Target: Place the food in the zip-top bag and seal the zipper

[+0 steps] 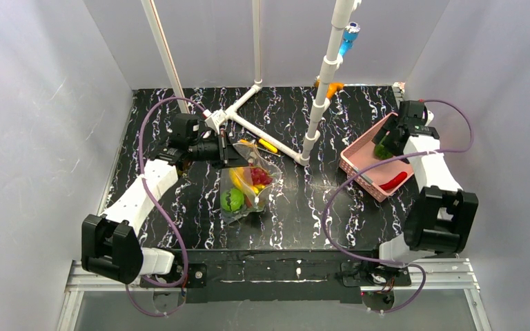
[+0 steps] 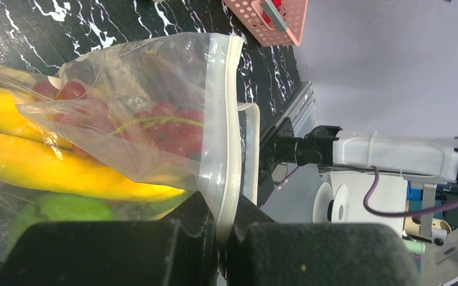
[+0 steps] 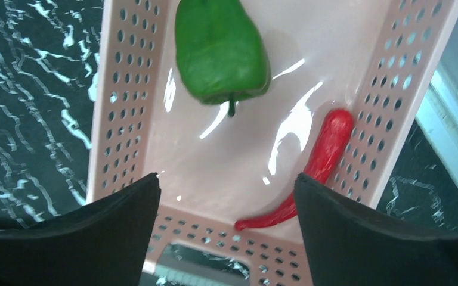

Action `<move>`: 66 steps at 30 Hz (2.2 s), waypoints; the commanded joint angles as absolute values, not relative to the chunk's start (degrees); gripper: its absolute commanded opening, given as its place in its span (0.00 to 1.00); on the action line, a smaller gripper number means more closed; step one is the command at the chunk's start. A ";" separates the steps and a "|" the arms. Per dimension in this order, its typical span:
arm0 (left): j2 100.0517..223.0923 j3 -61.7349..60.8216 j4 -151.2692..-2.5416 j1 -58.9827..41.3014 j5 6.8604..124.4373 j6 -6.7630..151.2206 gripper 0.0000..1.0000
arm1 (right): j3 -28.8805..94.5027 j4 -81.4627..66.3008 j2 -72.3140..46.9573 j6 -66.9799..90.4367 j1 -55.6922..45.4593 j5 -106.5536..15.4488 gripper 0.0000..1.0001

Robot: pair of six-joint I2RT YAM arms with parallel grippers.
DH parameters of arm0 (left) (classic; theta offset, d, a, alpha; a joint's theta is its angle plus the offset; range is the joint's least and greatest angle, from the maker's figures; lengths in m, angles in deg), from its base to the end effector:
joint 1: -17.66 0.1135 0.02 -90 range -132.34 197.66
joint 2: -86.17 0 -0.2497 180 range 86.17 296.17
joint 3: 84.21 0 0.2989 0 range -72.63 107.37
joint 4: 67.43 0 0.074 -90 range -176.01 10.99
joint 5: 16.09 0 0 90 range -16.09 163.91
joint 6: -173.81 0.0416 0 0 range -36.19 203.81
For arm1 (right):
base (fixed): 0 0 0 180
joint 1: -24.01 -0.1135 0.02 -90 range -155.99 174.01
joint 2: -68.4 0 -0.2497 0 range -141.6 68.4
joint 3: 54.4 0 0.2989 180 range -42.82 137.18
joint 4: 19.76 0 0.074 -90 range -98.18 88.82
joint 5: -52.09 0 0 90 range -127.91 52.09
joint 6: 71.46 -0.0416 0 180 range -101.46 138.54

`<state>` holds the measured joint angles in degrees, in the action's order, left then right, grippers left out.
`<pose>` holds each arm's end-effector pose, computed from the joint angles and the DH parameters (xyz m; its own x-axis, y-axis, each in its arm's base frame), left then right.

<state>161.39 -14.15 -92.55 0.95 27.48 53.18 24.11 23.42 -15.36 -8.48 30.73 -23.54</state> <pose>0.3195 -0.1274 0.2763 -0.8218 -0.1199 -0.5570 0.4401 0.4871 -0.7543 0.3626 -0.0531 0.2489 -0.5361 0.5063 -0.6755 0.5842 0.8001 0.1360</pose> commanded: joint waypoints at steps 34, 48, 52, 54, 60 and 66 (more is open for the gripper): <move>161.56 -14.11 -92.09 -0.15 25.28 53.41 0.00 | 46.90 28.35 -43.71 -0.26 34.13 -25.95 0.70; 162.54 -13.98 -93.13 -0.13 26.31 54.31 0.00 | 28.52 23.04 -21.11 -5.57 33.86 -30.69 0.30; 162.97 -13.94 -93.16 -0.17 26.60 54.62 0.00 | 23.26 22.85 -12.63 -6.44 33.86 -33.48 0.28; 163.06 -14.01 -93.24 -0.21 26.86 54.79 0.00 | 20.52 22.45 -8.07 -6.82 33.81 -36.91 0.26; 162.93 -13.99 -93.68 -0.27 27.26 55.21 0.00 | 14.64 25.18 6.23 -7.09 29.44 -43.83 0.23; 162.66 -13.70 -94.19 -0.32 27.51 55.68 0.00 | 17.26 33.37 13.08 -6.69 18.00 -43.87 0.19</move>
